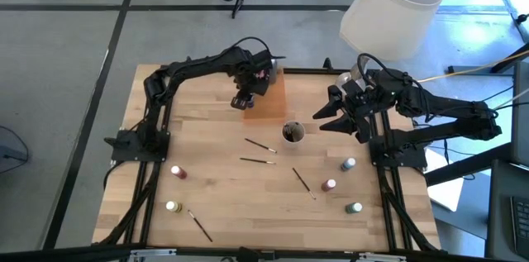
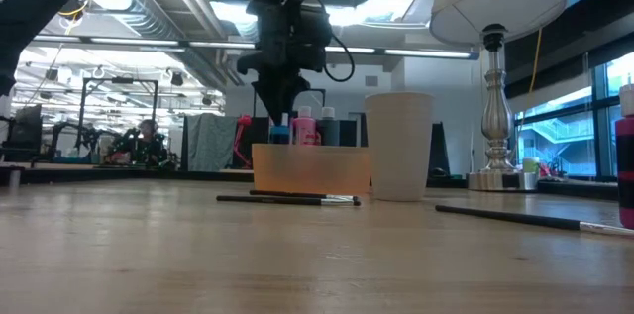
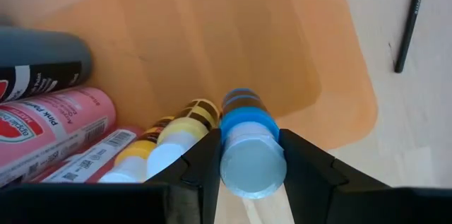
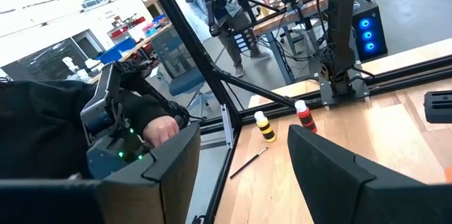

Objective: Pick & Place Paint Supplies
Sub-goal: Put the blue paint bottle into the orange bin, then put the light yellow paint bottle into the orange bin

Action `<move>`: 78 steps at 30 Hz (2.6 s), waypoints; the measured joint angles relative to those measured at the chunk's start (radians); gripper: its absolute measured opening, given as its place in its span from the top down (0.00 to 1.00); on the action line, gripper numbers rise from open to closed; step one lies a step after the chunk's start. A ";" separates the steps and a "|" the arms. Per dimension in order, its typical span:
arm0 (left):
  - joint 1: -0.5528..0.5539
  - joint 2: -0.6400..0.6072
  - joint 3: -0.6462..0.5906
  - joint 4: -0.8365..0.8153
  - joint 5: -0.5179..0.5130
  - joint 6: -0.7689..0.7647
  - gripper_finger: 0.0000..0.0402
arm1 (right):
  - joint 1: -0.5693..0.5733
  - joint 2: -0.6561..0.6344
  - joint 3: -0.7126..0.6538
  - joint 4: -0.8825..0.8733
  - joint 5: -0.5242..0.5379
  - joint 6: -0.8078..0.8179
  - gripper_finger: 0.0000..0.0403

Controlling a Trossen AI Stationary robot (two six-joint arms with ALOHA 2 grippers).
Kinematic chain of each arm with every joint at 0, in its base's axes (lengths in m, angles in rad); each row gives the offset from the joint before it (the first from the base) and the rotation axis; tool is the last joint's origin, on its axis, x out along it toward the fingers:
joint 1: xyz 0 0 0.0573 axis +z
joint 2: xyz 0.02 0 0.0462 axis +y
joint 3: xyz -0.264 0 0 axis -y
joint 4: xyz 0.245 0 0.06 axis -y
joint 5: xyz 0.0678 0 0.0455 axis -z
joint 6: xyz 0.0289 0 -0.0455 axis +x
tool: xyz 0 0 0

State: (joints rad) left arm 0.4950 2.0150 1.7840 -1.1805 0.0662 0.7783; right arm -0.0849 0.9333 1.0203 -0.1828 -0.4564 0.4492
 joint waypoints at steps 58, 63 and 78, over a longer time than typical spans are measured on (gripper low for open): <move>-0.002 0.020 -0.001 -0.031 -0.062 -0.097 0.50 | 0.000 0.000 0.000 0.008 0.000 0.007 0.45; -0.012 -0.015 -0.001 -0.031 -0.096 -0.127 0.50 | 0.000 0.000 0.000 0.008 0.000 0.007 0.45; -0.093 -0.249 0.000 0.004 -0.340 -0.172 0.50 | 0.000 0.000 0.000 0.008 -0.019 0.007 0.45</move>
State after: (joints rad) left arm 0.4019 1.7659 1.7844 -1.1764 -0.2737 0.6059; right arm -0.0845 0.9337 1.0203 -0.1749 -0.4755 0.4561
